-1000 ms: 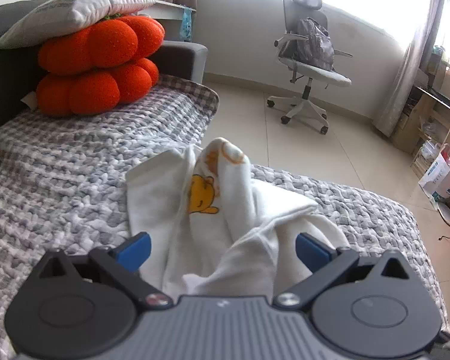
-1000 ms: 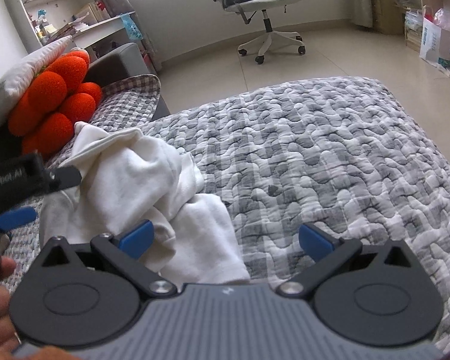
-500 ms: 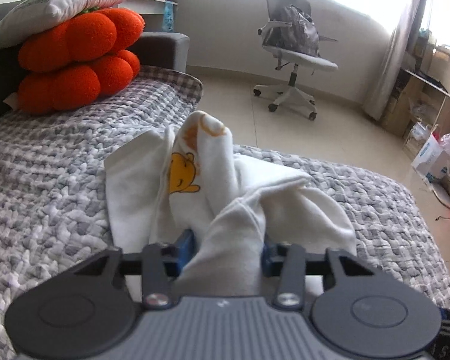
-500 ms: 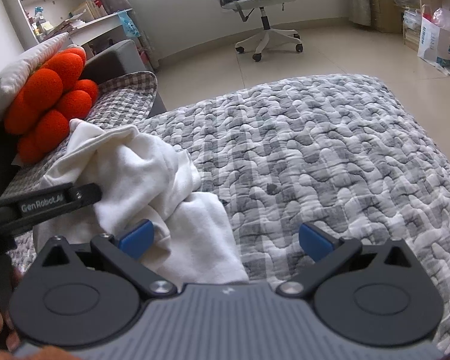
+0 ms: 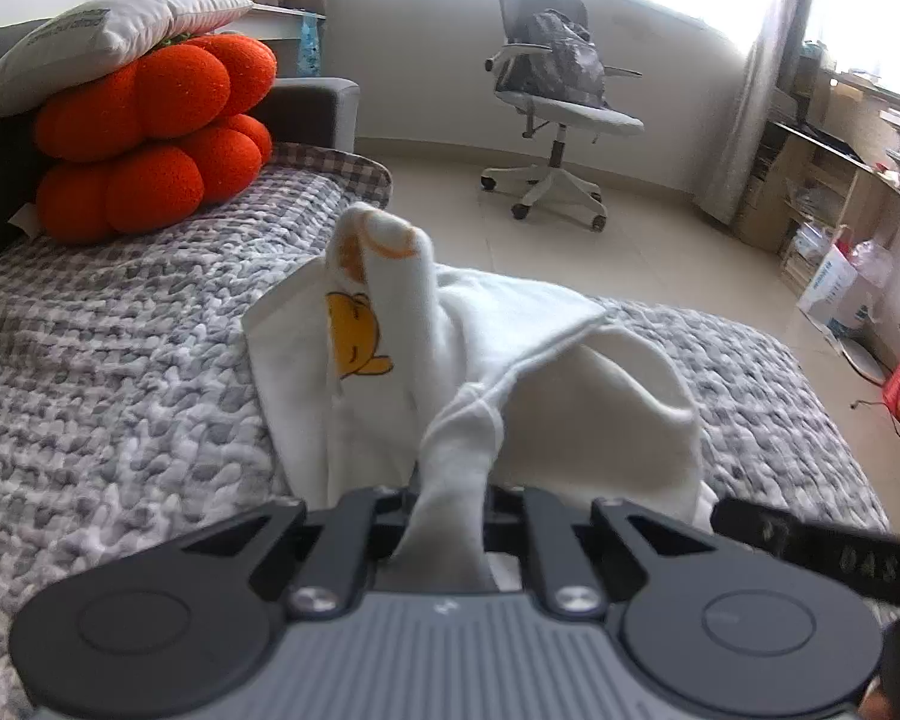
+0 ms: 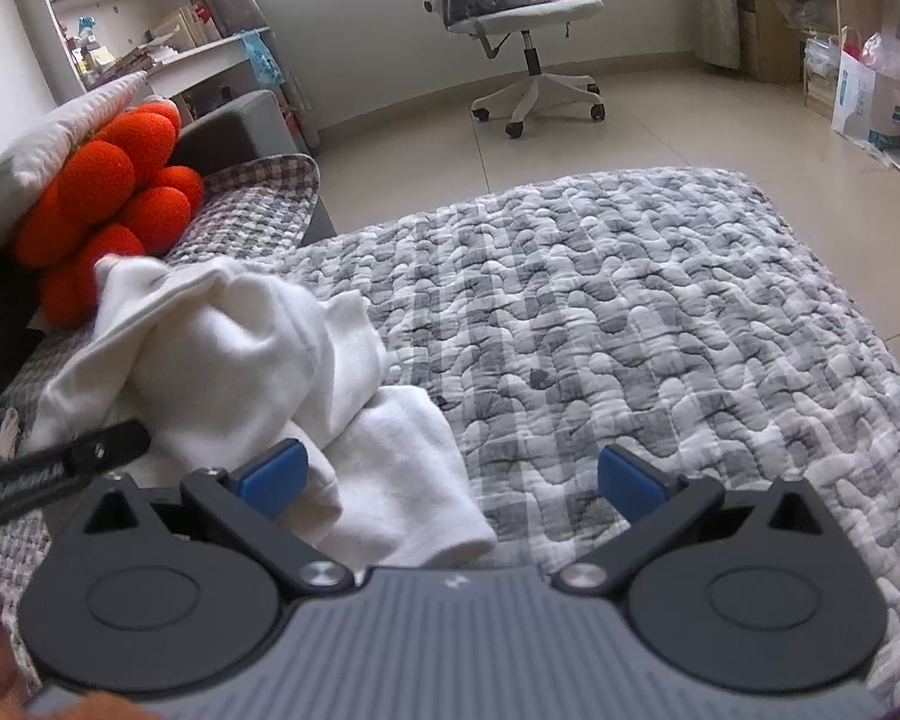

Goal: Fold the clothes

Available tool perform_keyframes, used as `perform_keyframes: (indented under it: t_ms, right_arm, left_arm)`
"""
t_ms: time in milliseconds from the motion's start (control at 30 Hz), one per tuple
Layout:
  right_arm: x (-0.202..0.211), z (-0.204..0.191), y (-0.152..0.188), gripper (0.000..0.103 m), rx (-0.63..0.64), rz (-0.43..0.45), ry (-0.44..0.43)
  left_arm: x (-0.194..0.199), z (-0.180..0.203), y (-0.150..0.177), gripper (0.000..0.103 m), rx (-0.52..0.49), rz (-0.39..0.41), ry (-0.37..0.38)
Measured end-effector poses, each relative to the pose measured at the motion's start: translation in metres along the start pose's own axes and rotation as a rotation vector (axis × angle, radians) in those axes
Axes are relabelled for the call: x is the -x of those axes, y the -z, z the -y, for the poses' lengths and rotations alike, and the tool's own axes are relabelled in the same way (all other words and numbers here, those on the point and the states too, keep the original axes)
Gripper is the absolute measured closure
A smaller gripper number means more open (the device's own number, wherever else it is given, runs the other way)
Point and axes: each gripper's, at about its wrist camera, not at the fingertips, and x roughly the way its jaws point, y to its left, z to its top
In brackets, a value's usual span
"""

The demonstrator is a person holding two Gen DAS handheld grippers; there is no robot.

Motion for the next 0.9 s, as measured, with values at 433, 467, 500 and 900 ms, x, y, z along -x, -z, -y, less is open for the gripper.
perform_keyframes:
  t_ms: [433, 467, 500, 900]
  right_arm:
    - [0.016, -0.011, 0.003, 0.0, -0.061, 0.03, -0.125]
    - [0.017, -0.014, 0.003, 0.0, -0.06, 0.026, -0.133]
    - [0.017, -0.016, 0.003, 0.0, -0.06, 0.022, -0.141]
    - [-0.011, -0.041, 0.015, 0.0, -0.076, -0.152, -0.22]
  left_arm:
    - [0.026, -0.007, 0.007, 0.095, -0.111, -0.048, 0.006]
    - [0.028, -0.008, 0.008, 0.095, -0.12, -0.052, 0.006]
    - [0.03, -0.008, 0.008, 0.094, -0.129, -0.056, 0.006]
    - [0.035, -0.015, 0.017, 0.094, -0.229, -0.114, -0.092]
